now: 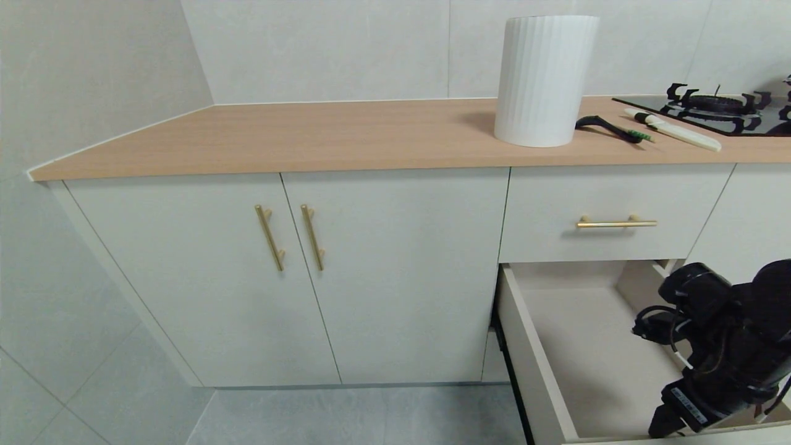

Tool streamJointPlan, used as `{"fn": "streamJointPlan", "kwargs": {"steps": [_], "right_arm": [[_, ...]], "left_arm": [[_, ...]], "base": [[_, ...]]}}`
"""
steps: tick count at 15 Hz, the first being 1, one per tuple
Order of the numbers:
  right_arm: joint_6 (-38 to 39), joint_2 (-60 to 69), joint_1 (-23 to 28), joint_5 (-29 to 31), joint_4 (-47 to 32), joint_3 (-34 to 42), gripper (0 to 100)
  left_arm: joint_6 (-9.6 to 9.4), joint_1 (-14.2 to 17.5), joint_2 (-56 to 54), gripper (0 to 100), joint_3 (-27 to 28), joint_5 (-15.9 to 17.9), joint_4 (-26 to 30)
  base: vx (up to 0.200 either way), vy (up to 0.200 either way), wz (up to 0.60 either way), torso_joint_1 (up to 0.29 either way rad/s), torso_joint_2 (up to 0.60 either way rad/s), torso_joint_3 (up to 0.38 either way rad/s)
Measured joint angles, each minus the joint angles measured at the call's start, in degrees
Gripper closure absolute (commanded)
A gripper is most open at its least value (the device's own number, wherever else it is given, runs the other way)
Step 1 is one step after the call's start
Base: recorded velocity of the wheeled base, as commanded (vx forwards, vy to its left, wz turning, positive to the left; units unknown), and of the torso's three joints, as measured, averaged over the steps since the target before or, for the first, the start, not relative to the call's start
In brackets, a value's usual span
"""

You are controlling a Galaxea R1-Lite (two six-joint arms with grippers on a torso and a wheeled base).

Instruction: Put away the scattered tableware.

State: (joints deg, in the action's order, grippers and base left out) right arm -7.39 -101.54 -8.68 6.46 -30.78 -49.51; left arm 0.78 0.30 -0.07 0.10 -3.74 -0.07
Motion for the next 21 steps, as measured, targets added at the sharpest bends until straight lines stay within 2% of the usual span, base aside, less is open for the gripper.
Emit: {"fn": "streamJointPlan", "kwargs": {"steps": [4, 7, 11, 17, 21], "right_arm": [[-0.4, 0.3, -0.8, 1.6, -1.7, -0.9, 0], [-0.3, 2.9, -0.8, -0.5, -1.1, -2.5, 0], [2.3, 12.6, -0.6, -6.3, 5.4, -3.3, 0], [2.9, 25.0, 0.6, -7.4, 9.5, -3.7, 0], [2.9, 28.1, 0.9, -7.4, 11.2, -3.5, 0]], "left_arm": [[-0.02, 0.0, 0.0, 0, 0.0, 0.0, 0.0], [0.0, 0.0, 0.0, 0, 0.0, 0.0, 0.0], [-0.02, 0.0, 0.0, 0, 0.0, 0.0, 0.0], [0.0, 0.0, 0.0, 0, 0.0, 0.0, 0.0], [0.0, 0.0, 0.0, 0, 0.0, 0.0, 0.1]], "base": [[0.0, 0.0, 0.0, 0.0, 0.0, 0.0], [0.0, 0.0, 0.0, 0.0, 0.0, 0.0], [0.0, 0.0, 0.0, 0.0, 0.0, 0.0], [0.0, 0.0, 0.0, 0.0, 0.0, 0.0], [0.0, 0.0, 0.0, 0.034, -0.23, -0.297]]}}
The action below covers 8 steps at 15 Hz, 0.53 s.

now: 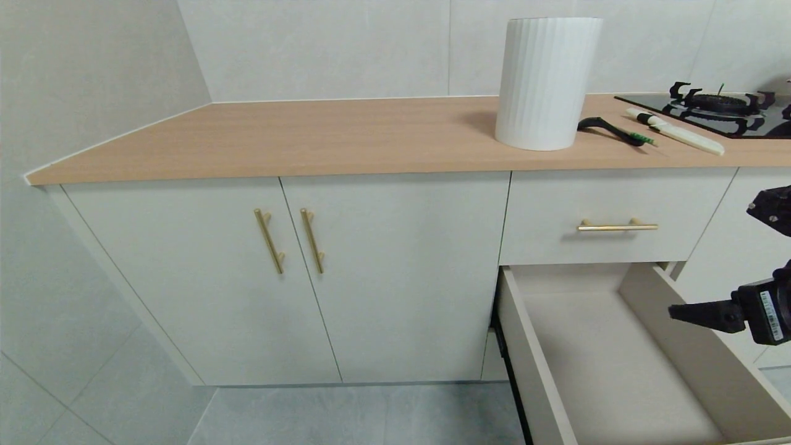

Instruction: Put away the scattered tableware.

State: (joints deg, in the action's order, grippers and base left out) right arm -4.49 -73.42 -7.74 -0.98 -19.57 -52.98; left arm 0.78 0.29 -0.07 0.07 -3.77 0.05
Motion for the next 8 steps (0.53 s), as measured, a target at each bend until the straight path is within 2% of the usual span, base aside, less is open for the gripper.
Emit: {"fn": "streamJointPlan", "kwargs": {"steps": [3, 8], "right_arm": [[0.0, 0.4, 0.3, 0.0, 0.2, 0.0, 0], [-0.1, -0.1, 0.5, 0.0, 3.4, -0.1, 0]], "left_arm": [[0.0, 0.0, 0.0, 0, 0.0, 0.0, -0.2], [0.0, 0.0, 0.0, 0, 0.0, 0.0, -0.2]], "base": [[0.0, 0.0, 0.0, 0.076, -0.56, -0.349], [0.0, 0.0, 0.0, 0.134, -0.46, -0.331]]}}
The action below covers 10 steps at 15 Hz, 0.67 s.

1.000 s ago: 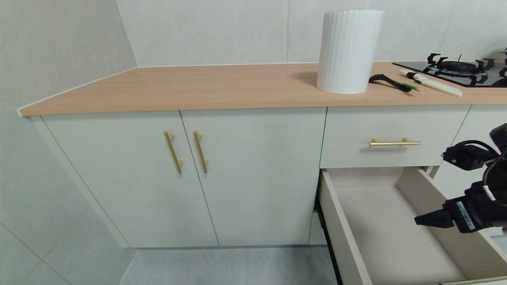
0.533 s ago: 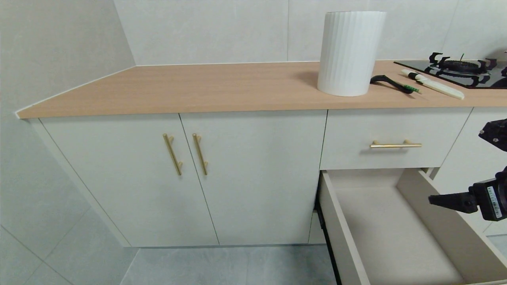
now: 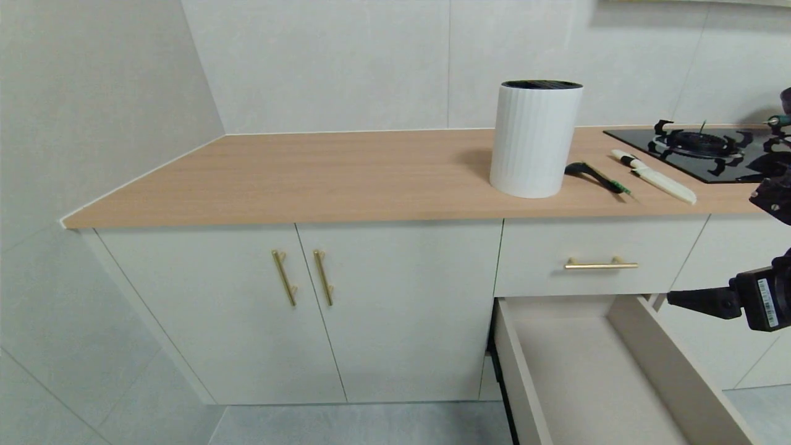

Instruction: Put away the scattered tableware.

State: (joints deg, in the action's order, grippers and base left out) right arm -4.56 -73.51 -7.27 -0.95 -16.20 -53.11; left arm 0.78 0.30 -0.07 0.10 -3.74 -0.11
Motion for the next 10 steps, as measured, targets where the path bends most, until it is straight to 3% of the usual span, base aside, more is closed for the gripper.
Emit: {"fn": "streamJointPlan", "kwargs": {"steps": [5, 10], "right_arm": [[0.0, -4.9, 1.0, -0.1, 3.4, -5.2, 0], [0.7, -18.2, 6.1, -5.1, 4.0, -23.8, 0]], "left_arm": [[0.0, 0.0, 0.0, 0, 0.0, 0.0, -0.1], [0.0, 0.0, 0.0, 0, 0.0, 0.0, 0.0]], "base": [[0.0, 0.0, 0.0, 0.155, -0.45, -0.29], [0.0, 0.0, 0.0, 0.03, -0.07, -0.044]]}}
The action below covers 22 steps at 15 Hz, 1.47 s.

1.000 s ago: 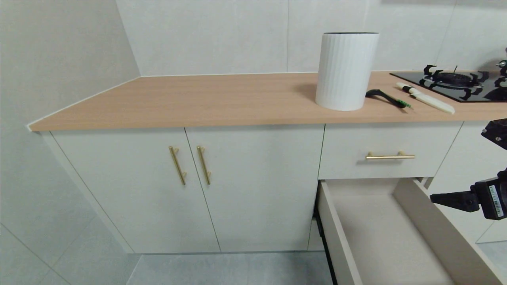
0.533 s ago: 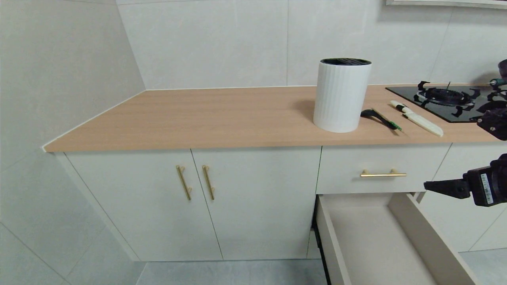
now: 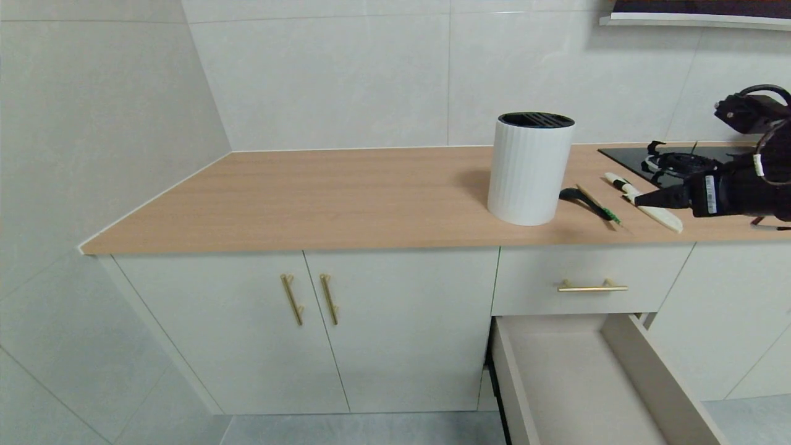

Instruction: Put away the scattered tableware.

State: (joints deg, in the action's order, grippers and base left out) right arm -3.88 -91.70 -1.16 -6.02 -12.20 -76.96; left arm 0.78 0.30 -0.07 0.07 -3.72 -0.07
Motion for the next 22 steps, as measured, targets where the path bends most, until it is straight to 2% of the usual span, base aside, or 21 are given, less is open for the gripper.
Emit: {"fn": "streamJointPlan", "kwargs": {"steps": [2, 4, 7, 16, 22], "right_arm": [[3.5, -6.0, 1.2, 0.9, -0.3, -6.6, 0], [5.9, -11.8, 1.6, 6.0, -1.2, -11.8, 0], [6.7, -18.1, 2.0, 9.5, -1.2, -15.9, 0], [7.2, -29.1, 2.1, 10.1, 5.5, -19.2, 0], [7.5, -30.1, 2.1, 10.6, 5.7, -19.2, 0]], "left_arm": [[0.0, 0.0, 0.0, 0, 0.0, 0.0, 0.0], [0.0, 0.0, 0.0, 0, 0.0, 0.0, 0.0], [0.0, 0.0, 0.0, 0, 0.0, 0.0, 0.0], [0.0, 0.0, 0.0, 0, 0.0, 0.0, 0.0], [0.0, 0.0, 0.0, 0, 0.0, 0.0, 0.0]], "base": [[0.0, 0.0, 0.0, 0.0, 0.0, 0.0], [0.0, 0.0, 0.0, 0.0, 0.0, 0.0], [0.0, 0.0, 0.0, 0.0, 0.0, 0.0], [0.0, 0.0, 0.0, 0.0, 0.0, 0.0], [0.0, 0.0, 0.0, 0.0, 0.0, 0.0]]}}
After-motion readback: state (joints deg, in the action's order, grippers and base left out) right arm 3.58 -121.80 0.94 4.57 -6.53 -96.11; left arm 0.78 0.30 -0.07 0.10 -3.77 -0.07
